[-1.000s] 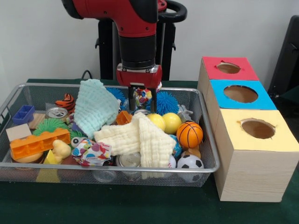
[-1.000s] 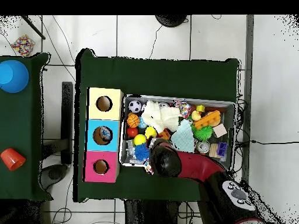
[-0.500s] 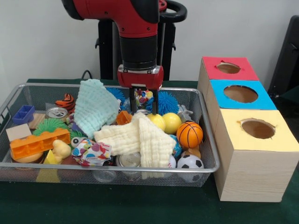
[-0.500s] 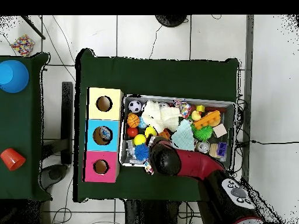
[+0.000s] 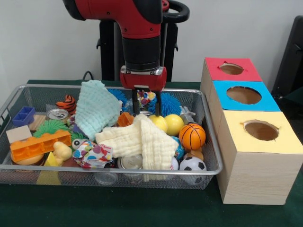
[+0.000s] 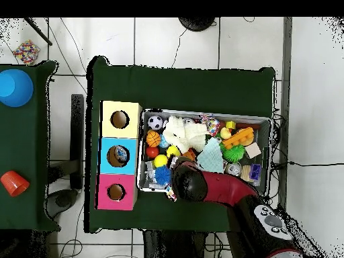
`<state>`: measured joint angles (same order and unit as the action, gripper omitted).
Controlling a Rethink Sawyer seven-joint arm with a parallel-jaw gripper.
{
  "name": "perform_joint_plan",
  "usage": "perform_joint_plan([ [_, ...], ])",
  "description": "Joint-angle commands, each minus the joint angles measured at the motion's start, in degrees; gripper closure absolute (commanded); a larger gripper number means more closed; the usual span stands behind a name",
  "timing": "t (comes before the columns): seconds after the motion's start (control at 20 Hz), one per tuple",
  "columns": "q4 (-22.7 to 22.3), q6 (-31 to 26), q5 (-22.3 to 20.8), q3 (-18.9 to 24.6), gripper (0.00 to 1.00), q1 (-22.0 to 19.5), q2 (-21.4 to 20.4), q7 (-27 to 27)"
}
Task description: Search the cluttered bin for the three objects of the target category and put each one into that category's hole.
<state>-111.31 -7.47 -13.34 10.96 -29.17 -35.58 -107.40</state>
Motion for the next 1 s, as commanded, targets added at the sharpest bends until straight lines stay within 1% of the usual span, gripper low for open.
perform_joint_plan([
  [0.05,2.4,-4.3,0.5,4.0,0.00,0.8,0.7,-3.7],
  [0.25,1.3,-5.5,2.3,4.0,0.00,1.4,-0.5,-5.3],
  [0.4,0.6,-5.9,4.2,3.3,0.00,2.9,-1.4,-7.6],
  [0.6,0.0,-4.9,5.2,2.8,0.00,3.6,-1.3,-8.5],
  [0.7,0.1,-4.7,5.6,2.4,0.00,4.1,-1.3,-8.4],
  [0.8,-0.2,-4.1,5.5,2.6,0.00,3.5,-1.1,-7.8],
  [1.0,0.4,-6.5,5.8,3.7,0.00,1.8,-1.4,-5.7],
])
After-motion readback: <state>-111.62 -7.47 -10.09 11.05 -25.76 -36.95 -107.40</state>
